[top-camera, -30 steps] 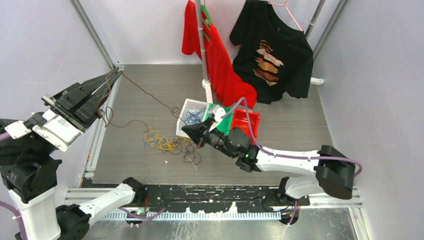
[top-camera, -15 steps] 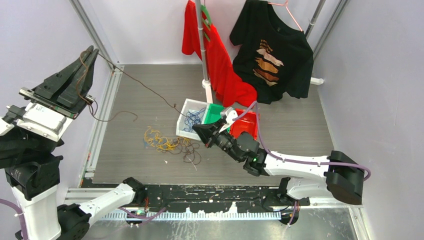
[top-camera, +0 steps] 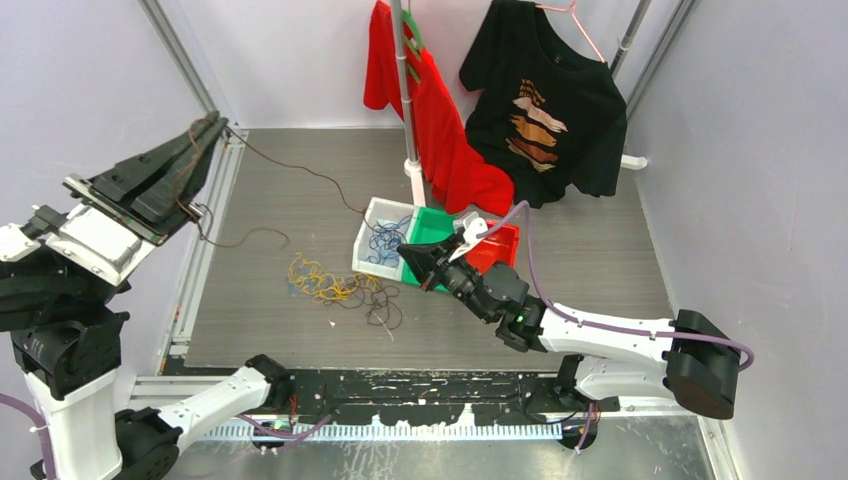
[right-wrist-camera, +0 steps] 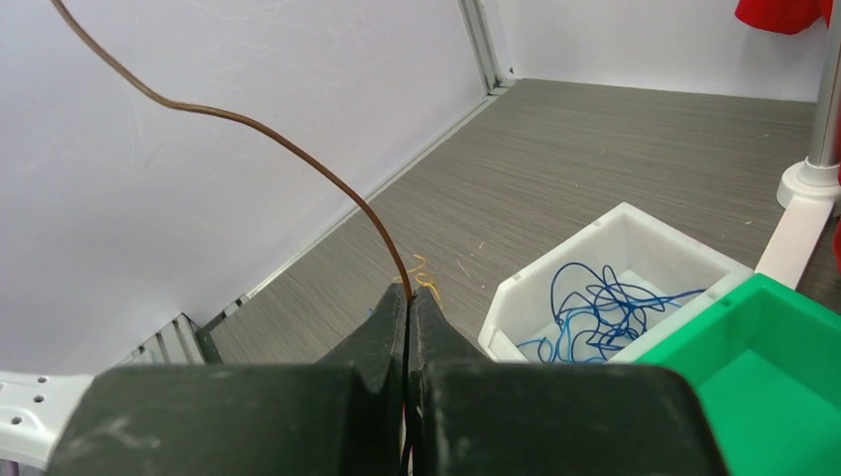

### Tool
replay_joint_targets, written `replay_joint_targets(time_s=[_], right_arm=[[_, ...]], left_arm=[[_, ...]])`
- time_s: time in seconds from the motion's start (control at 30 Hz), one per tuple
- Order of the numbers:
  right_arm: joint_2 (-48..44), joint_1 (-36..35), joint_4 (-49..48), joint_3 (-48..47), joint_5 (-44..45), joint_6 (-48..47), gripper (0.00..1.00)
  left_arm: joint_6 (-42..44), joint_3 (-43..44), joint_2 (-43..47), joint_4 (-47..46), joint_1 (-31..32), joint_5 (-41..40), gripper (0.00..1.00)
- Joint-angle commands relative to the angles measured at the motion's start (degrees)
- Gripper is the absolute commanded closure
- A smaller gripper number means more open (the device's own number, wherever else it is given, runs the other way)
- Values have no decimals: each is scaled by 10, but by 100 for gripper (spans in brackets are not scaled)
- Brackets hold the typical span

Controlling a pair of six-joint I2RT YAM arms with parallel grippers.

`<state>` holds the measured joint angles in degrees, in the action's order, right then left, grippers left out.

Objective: Untangle the cables

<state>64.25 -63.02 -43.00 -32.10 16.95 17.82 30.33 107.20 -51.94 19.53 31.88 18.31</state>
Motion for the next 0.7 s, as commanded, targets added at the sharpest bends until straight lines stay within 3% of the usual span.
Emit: replay_joint_targets(time_s=[0.0,0.2,0.37,0.43,0.53,0.6,0.67], right_arm=[[-13,2,31,-37,33,-26,99],[-24,3,58,1,97,-27,99],[-19,5,18,-21,32,-23,91],[-16,7,27,-51,18,-24,76],[-24,13,60,-83,-16,-19,44],[-43,17,74,-83,-21,-22,32],[-76,18,99,-74,-6,-31,26]], left_arm=[[-41,-18,4,0,1,40,100],[9,11,-6,-25,1,-10,100],[-41,21,-30,86,1,77,100],[-74,9,-47,130,1,133,100],[-103,-28,-72,153,2,172,100],[-106,-47,-93,148,1,177,100],[-109,-54,-117,134,1,186,100]])
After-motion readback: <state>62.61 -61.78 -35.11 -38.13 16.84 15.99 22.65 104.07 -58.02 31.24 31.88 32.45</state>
